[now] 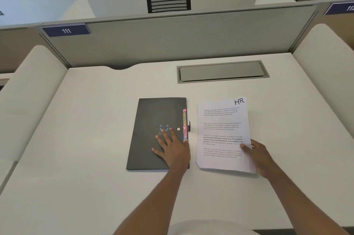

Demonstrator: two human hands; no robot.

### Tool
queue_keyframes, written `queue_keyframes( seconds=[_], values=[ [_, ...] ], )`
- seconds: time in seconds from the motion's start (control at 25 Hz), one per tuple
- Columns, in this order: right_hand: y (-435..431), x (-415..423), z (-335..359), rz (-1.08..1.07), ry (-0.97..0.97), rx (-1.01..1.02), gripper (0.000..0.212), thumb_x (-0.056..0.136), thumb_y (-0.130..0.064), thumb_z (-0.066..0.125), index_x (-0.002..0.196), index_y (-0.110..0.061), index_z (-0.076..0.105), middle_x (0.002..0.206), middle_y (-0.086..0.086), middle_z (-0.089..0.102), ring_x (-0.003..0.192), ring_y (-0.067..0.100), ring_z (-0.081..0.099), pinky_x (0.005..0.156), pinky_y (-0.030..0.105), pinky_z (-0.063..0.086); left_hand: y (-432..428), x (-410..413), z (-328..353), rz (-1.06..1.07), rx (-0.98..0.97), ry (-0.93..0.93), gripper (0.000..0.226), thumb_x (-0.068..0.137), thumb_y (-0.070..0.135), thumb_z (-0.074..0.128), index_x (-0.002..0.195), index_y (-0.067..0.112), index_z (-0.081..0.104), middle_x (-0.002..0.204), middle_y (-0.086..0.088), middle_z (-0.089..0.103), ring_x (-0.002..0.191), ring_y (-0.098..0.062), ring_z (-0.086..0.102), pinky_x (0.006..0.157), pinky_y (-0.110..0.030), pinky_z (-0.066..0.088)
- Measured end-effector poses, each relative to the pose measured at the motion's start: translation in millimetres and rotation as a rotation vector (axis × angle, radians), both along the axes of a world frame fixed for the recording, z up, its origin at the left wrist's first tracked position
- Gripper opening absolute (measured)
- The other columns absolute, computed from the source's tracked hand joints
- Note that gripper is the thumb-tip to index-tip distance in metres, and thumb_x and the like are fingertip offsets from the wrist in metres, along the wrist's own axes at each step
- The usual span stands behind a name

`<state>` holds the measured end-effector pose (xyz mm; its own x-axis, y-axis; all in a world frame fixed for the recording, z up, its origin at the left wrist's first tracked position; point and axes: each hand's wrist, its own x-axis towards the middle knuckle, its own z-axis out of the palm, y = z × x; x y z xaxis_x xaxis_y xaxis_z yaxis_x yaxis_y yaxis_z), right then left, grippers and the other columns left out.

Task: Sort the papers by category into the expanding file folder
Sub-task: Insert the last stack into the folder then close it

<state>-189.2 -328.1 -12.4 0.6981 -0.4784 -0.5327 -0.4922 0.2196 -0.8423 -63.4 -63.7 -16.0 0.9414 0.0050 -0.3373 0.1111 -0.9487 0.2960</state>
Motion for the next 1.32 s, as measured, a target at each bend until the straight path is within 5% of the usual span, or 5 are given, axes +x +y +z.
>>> queue_keyframes(
  seconds=[0.44, 0.6, 0.72, 1.04, 1.32],
  values=[
    [-1.7, -8.7, -2.3, -0.002, -0.031, 0.043, 0.021, 0.097, -0.012, 0.067, 0.117, -0.012, 0.071, 0.111, 0.006, 0.078, 0.100, 0.031, 0.074, 0.092, 0.047, 0.059, -7.3, 23.4, 29.6, -0.076, 0.073, 0.083, 0.079, 0.108, 0.044, 0.044, 0.168, 0.024, -0.003, 0.175, -0.019, 0.004, 0.156, -0.056, 0.009, 0.115, -0.080, 0.021],
    [-1.0, -9.2, -0.2, -0.014, -0.045, 0.054, 0.022, 0.097, -0.012, 0.067, 0.119, -0.010, 0.071, 0.111, 0.007, 0.078, 0.100, 0.032, 0.074, 0.089, 0.044, 0.059, -4.6, 26.6, 38.9, -0.286, 0.069, -0.039, 0.097, 0.103, 0.008, 0.056, 0.165, 0.031, -0.015, 0.172, -0.026, 0.013, 0.128, -0.053, 0.059, 0.091, -0.056, 0.061],
    [-0.6, -9.4, -1.7, -0.010, -0.049, 0.053, 0.023, 0.097, -0.012, 0.067, 0.119, -0.011, 0.071, 0.113, 0.007, 0.077, 0.103, 0.034, 0.074, 0.094, 0.049, 0.058, 2.8, 31.3, 56.1, -0.341, 0.073, -0.047, 0.073, 0.103, 0.001, 0.055, 0.164, 0.022, 0.020, 0.172, -0.026, 0.015, 0.113, -0.041, 0.071, 0.084, -0.042, 0.064],
    [16.5, -3.1, -3.1, -0.026, -0.057, 0.031, 0.021, 0.097, -0.010, 0.067, 0.117, -0.013, 0.073, 0.111, 0.006, 0.078, 0.101, 0.032, 0.074, 0.095, 0.050, 0.058, 23.6, 43.8, 116.0, -0.122, -0.077, -0.140, 0.014, 0.106, 0.022, 0.054, 0.113, 0.012, 0.060, 0.115, -0.007, 0.070, 0.093, -0.026, 0.075, 0.084, -0.038, 0.063],
    [52.0, 16.0, 8.2, 0.018, -0.098, 0.028, 0.024, 0.097, -0.012, 0.066, 0.120, -0.014, 0.072, 0.113, 0.005, 0.077, 0.099, 0.029, 0.075, 0.093, 0.051, 0.059, 26.8, 24.6, 149.6, -0.081, -0.230, -0.231, 0.050, 0.088, 0.056, 0.077, 0.121, 0.024, 0.057, 0.111, 0.013, 0.058, 0.090, -0.012, 0.062, 0.072, -0.030, 0.050]
  ],
)
